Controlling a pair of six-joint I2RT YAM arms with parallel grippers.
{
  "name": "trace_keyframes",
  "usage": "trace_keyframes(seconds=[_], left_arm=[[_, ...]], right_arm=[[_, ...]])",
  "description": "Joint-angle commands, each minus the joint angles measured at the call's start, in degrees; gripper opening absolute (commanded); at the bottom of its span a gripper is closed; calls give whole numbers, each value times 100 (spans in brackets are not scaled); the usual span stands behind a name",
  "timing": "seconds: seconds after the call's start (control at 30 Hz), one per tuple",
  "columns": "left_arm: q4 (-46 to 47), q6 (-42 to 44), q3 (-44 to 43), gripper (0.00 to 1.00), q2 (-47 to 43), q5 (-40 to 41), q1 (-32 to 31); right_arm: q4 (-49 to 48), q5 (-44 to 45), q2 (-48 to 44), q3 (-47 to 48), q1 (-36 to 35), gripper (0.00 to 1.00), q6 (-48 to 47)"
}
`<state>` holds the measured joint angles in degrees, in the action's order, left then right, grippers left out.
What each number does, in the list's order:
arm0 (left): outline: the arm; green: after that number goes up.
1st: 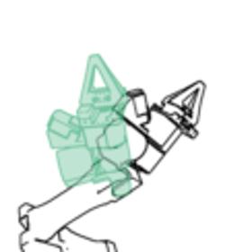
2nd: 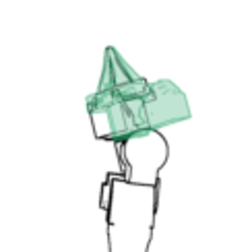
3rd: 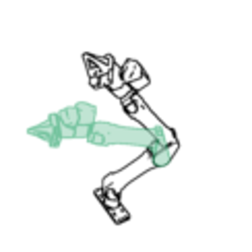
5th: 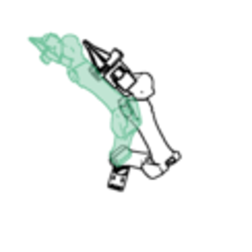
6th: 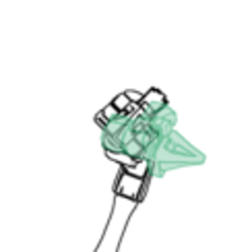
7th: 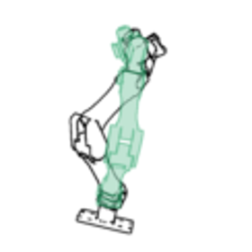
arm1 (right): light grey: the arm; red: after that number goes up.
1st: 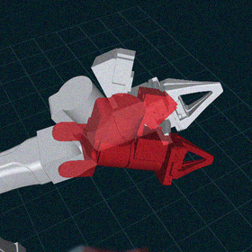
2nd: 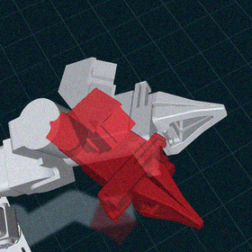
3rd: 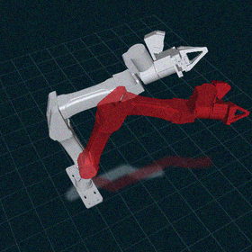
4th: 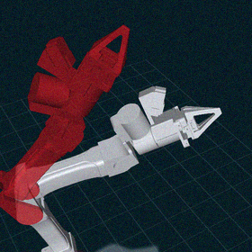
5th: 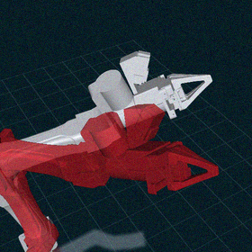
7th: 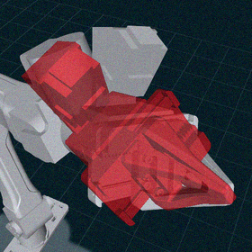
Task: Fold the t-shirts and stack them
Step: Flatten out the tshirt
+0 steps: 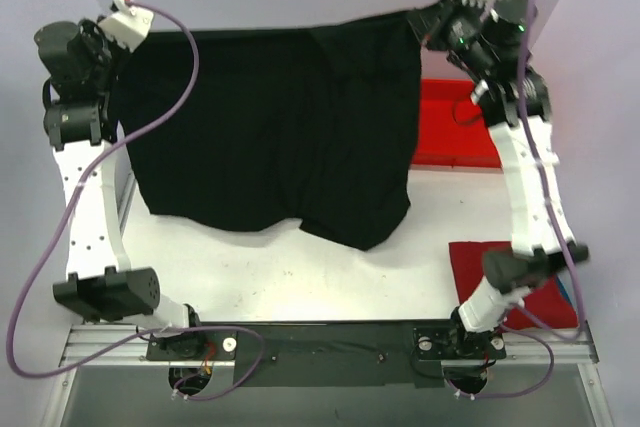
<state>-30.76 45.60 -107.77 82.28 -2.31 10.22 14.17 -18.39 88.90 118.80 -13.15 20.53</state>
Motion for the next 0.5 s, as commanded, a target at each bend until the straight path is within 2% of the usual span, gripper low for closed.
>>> trace_keyframes(seconds=[0.0,0.03,0.1,0.2,0.27,0.37,0.47], left_arm=[[1880,1,-1182,0,936,908,112],[1890,1,-1412,0,1069,890,112],[1872,19,-2071,0,1517,837,112],[1881,168,-3263,0,2228,1021,121],[1750,194,-3863,0,2589,987,156],[1618,317,-3990,0,2653,794,226],[1372,484,-3481,0,2277,496,244]], right_arm=[[-1813,134,1405,1643,304,0,1284],[-1891,125,1854,2238,304,0,1434],[-2382,265,2217,2602,295,0,1795],[-3147,573,2325,2569,321,0,2024],[-3263,487,2299,2578,392,0,1998],[-3044,249,1957,2376,488,0,1701],[-2851,-136,1359,1440,524,0,1288]])
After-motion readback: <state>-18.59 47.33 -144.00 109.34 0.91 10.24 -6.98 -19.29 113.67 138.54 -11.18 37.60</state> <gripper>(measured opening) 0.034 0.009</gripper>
